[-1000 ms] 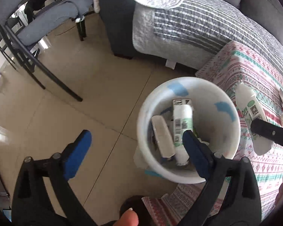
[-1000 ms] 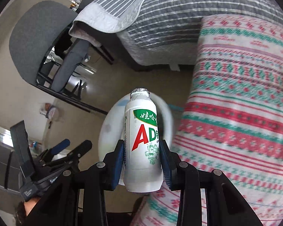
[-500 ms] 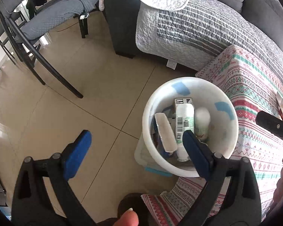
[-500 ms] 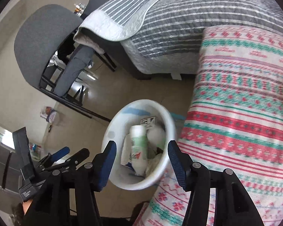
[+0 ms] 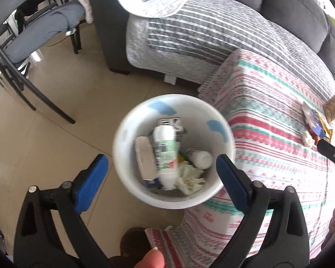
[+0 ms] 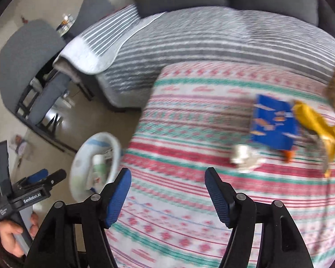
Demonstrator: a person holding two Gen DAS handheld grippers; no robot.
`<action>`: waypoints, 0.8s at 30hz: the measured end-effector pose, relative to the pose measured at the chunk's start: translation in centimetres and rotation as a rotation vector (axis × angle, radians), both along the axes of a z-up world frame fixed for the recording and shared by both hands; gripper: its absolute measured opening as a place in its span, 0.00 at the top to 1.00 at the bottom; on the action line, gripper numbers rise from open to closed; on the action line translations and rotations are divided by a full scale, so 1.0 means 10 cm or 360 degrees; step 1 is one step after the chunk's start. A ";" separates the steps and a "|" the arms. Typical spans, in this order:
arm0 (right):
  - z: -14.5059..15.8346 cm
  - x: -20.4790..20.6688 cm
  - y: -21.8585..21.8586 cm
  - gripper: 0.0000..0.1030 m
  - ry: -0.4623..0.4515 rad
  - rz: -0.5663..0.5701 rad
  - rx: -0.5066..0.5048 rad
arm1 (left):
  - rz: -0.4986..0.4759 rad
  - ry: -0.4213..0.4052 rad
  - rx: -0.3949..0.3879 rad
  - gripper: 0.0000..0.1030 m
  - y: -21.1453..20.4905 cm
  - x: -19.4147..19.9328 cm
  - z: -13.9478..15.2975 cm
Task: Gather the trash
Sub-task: 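Move both grippers back over the table toward the yellow wrapper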
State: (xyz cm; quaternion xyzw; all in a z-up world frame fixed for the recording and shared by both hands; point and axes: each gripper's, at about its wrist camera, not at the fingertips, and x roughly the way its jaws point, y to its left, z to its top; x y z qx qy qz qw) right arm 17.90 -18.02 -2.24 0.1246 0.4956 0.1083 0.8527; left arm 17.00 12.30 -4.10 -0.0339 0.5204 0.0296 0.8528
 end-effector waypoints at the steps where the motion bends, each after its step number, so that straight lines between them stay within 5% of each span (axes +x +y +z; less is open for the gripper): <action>1: 0.02 -0.02 -0.11 0.31 -0.0006 -0.0030 0.0007 | -0.0017 -0.0003 -0.0007 0.06 -0.07 0.00 0.01; 16: -0.11 -0.24 -1.75 0.29 0.0042 -0.0509 -0.0002 | -0.0310 -0.0040 -0.0098 0.06 -1.55 0.15 0.12; 24: -0.30 -0.35 -2.41 0.29 0.0103 -0.0734 0.0046 | -0.0582 -0.0021 -0.0023 0.06 -2.54 0.46 0.06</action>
